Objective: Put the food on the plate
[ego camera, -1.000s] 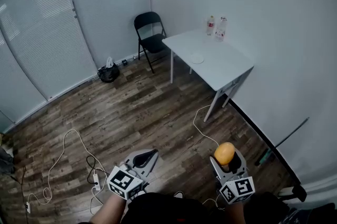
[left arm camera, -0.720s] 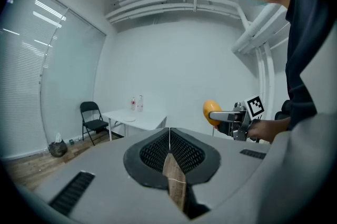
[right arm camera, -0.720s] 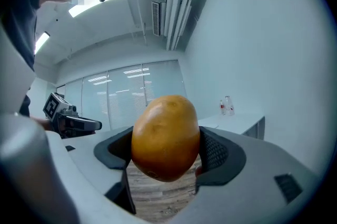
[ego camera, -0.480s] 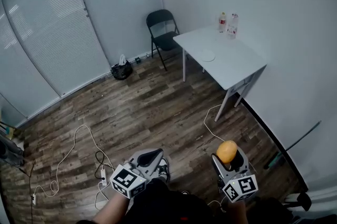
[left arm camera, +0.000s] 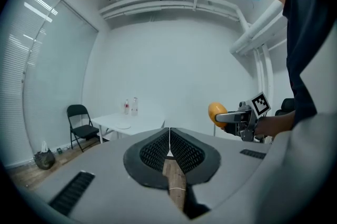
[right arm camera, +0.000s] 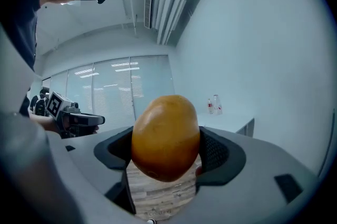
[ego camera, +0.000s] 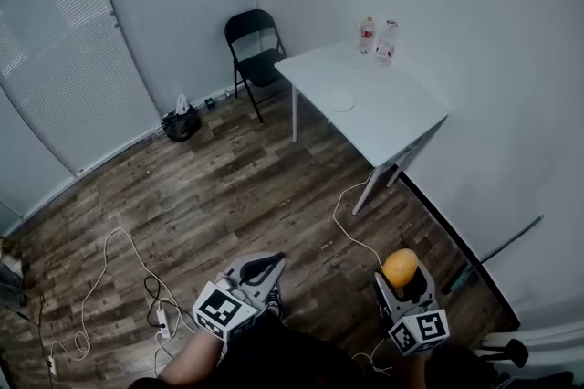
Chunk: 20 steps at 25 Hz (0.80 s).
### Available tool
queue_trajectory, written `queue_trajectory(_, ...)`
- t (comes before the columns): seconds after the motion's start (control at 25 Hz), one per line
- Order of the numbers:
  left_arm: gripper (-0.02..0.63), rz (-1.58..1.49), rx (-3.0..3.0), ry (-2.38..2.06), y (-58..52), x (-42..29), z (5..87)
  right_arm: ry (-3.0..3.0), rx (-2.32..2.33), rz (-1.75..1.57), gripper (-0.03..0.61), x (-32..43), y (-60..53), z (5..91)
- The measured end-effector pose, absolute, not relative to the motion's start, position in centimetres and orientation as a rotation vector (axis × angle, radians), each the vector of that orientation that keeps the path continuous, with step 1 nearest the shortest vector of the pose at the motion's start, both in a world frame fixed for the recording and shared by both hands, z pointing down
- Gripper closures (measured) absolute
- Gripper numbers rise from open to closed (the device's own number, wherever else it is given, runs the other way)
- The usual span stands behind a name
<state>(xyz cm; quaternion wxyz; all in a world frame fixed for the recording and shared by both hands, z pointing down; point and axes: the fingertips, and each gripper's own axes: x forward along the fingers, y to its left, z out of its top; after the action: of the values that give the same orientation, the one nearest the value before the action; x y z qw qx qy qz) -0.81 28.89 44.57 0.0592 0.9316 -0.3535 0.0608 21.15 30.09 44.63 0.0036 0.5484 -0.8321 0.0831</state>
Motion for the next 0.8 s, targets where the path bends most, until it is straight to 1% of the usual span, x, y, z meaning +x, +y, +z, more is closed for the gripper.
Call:
queue_trajectory(0.52, 0.591, 0.194, 2.833, -0.928, 11.4, -7.0, 43.9, -2.597, 1.713, 0.222, 0.206, 12.4, 11.5, 42.1)
queue_trajectory(0.8, 0.591, 0.232, 2.821, -0.924, 6.3, -11.8, 46.1, -2.580, 1.688, 0.221, 0.206, 7.9, 6.0, 43.0)
